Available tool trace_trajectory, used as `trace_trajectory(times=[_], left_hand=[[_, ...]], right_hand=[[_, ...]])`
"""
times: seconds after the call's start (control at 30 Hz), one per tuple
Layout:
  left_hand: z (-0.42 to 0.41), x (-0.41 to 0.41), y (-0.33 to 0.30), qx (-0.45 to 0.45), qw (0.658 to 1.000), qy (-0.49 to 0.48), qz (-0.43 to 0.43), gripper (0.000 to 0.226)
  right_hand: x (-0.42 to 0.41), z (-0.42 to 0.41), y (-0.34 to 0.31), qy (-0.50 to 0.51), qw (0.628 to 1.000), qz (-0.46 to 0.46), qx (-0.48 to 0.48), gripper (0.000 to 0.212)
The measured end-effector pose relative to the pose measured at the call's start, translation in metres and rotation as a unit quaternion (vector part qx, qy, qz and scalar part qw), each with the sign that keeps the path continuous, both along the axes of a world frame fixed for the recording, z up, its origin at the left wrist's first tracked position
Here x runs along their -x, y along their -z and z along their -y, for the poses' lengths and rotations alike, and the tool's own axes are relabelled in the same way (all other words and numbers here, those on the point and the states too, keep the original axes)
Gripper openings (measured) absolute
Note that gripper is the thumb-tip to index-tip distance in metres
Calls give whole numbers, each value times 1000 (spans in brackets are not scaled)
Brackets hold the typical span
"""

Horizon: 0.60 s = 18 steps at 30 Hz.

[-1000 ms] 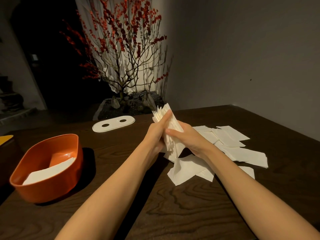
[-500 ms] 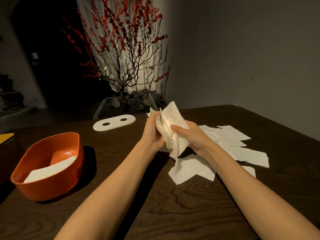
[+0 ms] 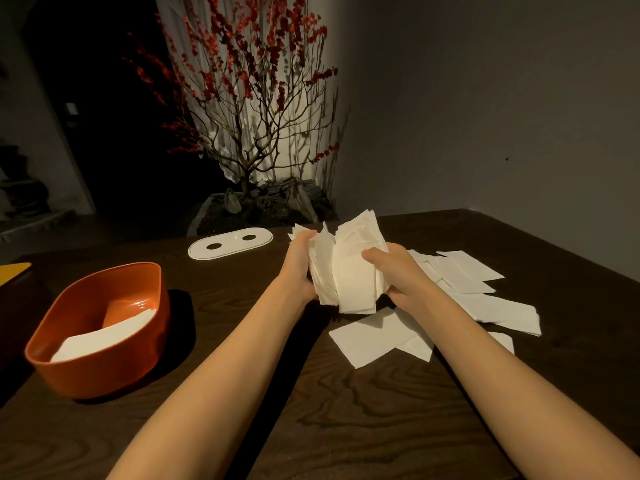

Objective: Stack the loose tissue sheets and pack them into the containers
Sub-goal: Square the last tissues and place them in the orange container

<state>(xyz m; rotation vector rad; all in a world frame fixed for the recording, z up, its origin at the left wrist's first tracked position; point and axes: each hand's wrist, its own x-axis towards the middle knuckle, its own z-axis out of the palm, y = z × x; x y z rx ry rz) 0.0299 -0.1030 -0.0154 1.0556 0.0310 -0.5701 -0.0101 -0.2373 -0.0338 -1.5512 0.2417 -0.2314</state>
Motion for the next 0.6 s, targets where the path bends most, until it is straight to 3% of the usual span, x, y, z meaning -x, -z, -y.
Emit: trace_trajectory(times=[0.3,0.43,0.6], left_hand=[[-11,-10,13,20,999,17,-20,20],[-16,-11,17,46,994,93,-31,15],[-14,-12,16,40,991,128,-28,40]], right_hand=[[3,4,-5,2,998,-22,62,13],[4,8,-8,15,997,-31,64,12],[6,7,-9,8,996,-42,77,13]])
